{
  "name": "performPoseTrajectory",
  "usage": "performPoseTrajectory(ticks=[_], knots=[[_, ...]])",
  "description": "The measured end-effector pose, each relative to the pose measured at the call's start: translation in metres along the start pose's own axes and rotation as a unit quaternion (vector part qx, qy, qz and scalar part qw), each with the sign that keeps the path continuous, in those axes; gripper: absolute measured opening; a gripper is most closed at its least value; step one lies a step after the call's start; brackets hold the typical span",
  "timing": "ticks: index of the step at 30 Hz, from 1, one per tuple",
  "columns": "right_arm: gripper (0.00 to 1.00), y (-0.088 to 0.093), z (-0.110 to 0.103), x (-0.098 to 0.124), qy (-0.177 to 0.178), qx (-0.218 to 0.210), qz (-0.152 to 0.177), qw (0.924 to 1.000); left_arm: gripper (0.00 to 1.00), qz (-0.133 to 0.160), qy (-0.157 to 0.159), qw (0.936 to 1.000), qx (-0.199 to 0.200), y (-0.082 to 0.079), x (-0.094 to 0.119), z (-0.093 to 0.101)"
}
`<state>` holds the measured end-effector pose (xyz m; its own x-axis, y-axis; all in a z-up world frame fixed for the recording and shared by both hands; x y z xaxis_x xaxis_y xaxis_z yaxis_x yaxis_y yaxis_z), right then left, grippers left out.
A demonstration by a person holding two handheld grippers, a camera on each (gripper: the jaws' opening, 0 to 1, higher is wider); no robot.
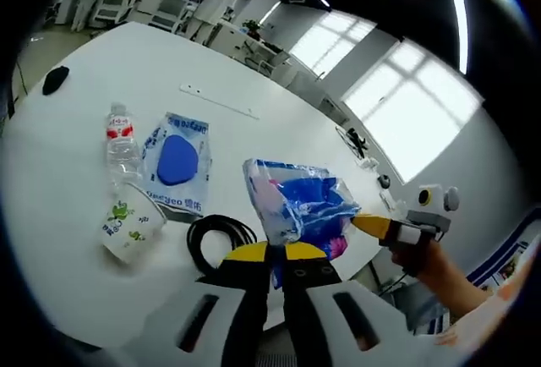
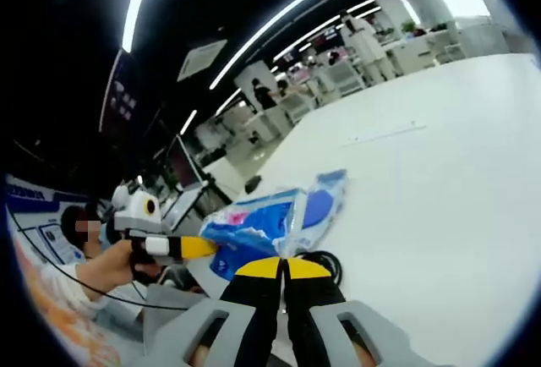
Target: Arrange the tabletop items into an orderly group along one side of the table until the central work area is clear of visible clutter.
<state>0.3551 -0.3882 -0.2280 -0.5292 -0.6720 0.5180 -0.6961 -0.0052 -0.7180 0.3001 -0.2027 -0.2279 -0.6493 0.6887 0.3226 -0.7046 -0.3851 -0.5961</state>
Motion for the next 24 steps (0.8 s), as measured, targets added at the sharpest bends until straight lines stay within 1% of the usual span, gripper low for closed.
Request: performPoseTrajectory(ticks=[8, 12, 16, 20, 21, 24], knots=[[0.00, -0.014, 0.027, -0.004, 0.025, -0.025, 0.005, 0.9994, 0.00, -0.022, 0.001, 0.9997, -0.005, -0.016, -0.031, 0.000], [0.00, -0.020, 0.042, -0.009, 0.039, -0.022, 0.004, 0.9990, 0.00, -0.041, 0.004, 0.9991, -0.014, -0.024, -0.052, -0.002], [0.00, -0.028, 0.057, -0.013, 0.055, -0.025, 0.001, 0.9982, 0.00, -0.052, 0.006, 0.9984, -0.019, -0.032, -0.071, -0.004], [0.00, -0.038, 0.073, -0.017, 0.069, -0.016, -0.002, 0.9975, 0.00, -0.062, 0.012, 0.9978, -0.021, -0.038, -0.090, -0.005], [0.00, -0.043, 0.081, -0.020, 0.073, -0.016, -0.003, 0.9972, 0.00, -0.064, 0.014, 0.9976, -0.022, -0.039, -0.096, -0.006], [0.00, -0.049, 0.091, -0.024, 0.080, -0.015, -0.005, 0.9966, 0.00, -0.068, 0.016, 0.9974, -0.018, -0.043, -0.108, -0.010]])
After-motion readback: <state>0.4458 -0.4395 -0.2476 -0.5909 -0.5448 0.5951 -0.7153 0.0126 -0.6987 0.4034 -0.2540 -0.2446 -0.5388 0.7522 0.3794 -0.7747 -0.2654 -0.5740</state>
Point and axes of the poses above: the point that each gripper's makers call its tool centre point, and the gripper's own axes: x roughly backward along the fingers, z roughly to its right, y roughly out of its underside, the point moved 5 cm from there along x, roughly backward along the fingers, and after that the axes turned 15 degrees about y, right-handed, at the moved point
